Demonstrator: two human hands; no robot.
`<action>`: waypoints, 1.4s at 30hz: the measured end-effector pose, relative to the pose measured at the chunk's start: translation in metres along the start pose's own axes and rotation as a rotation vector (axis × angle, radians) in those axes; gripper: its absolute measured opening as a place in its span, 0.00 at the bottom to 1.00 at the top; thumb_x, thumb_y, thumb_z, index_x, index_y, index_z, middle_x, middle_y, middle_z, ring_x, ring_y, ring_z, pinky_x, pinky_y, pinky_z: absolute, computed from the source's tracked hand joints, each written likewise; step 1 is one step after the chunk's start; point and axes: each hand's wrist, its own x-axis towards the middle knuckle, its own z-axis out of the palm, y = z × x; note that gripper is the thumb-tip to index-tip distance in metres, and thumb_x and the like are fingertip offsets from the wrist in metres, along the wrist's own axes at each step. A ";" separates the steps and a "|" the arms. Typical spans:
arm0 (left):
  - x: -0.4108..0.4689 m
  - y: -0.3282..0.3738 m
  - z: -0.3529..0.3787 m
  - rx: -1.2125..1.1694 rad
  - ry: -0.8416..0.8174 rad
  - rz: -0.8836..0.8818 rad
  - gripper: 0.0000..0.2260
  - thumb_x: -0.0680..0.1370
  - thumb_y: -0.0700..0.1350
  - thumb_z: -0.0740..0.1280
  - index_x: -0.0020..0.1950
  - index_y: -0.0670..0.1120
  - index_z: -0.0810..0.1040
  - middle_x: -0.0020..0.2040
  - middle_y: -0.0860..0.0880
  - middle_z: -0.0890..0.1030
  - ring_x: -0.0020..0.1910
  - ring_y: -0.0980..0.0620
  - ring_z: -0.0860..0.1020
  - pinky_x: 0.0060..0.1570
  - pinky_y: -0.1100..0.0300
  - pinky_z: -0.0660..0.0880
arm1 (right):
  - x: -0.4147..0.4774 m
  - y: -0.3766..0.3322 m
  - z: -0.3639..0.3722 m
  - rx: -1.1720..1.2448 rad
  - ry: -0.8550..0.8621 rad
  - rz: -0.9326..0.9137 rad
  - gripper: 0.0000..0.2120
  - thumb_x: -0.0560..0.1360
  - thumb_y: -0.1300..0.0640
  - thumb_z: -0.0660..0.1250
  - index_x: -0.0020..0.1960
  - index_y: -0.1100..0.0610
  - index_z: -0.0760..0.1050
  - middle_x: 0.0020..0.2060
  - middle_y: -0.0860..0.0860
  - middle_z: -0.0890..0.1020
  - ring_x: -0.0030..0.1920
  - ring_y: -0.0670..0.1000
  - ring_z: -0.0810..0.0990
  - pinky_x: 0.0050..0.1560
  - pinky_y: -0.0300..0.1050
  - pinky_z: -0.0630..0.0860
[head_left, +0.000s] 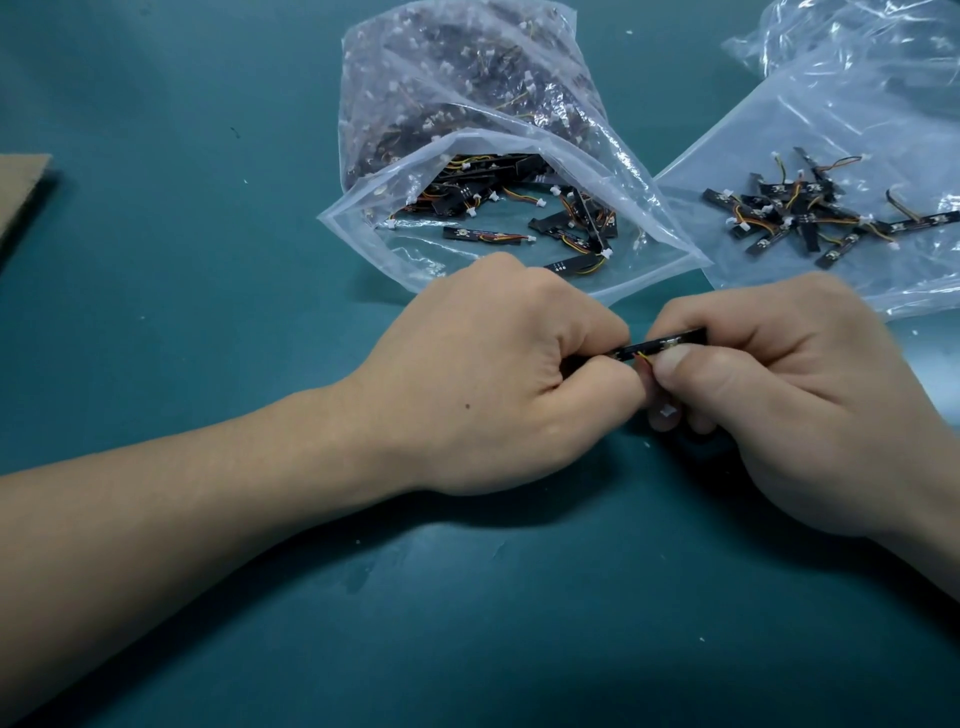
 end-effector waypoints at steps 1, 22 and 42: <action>0.000 0.000 0.000 0.010 -0.002 0.005 0.15 0.72 0.52 0.57 0.30 0.44 0.63 0.26 0.45 0.63 0.27 0.45 0.65 0.27 0.52 0.65 | 0.000 0.000 0.000 0.003 -0.002 -0.004 0.13 0.72 0.51 0.60 0.32 0.47 0.77 0.25 0.44 0.77 0.26 0.50 0.75 0.26 0.45 0.69; 0.002 0.000 -0.003 -0.109 0.002 -0.046 0.12 0.74 0.43 0.61 0.32 0.40 0.74 0.26 0.45 0.69 0.30 0.45 0.70 0.31 0.50 0.68 | -0.002 0.006 0.001 0.041 0.028 -0.016 0.15 0.79 0.49 0.59 0.38 0.49 0.79 0.30 0.45 0.81 0.28 0.50 0.78 0.30 0.42 0.72; 0.002 -0.002 -0.008 -0.368 -0.041 -0.073 0.16 0.76 0.39 0.62 0.29 0.37 0.68 0.25 0.46 0.64 0.27 0.53 0.63 0.30 0.60 0.62 | -0.005 0.011 0.002 0.196 0.032 -0.059 0.08 0.81 0.51 0.61 0.52 0.51 0.78 0.32 0.46 0.81 0.30 0.48 0.77 0.32 0.41 0.73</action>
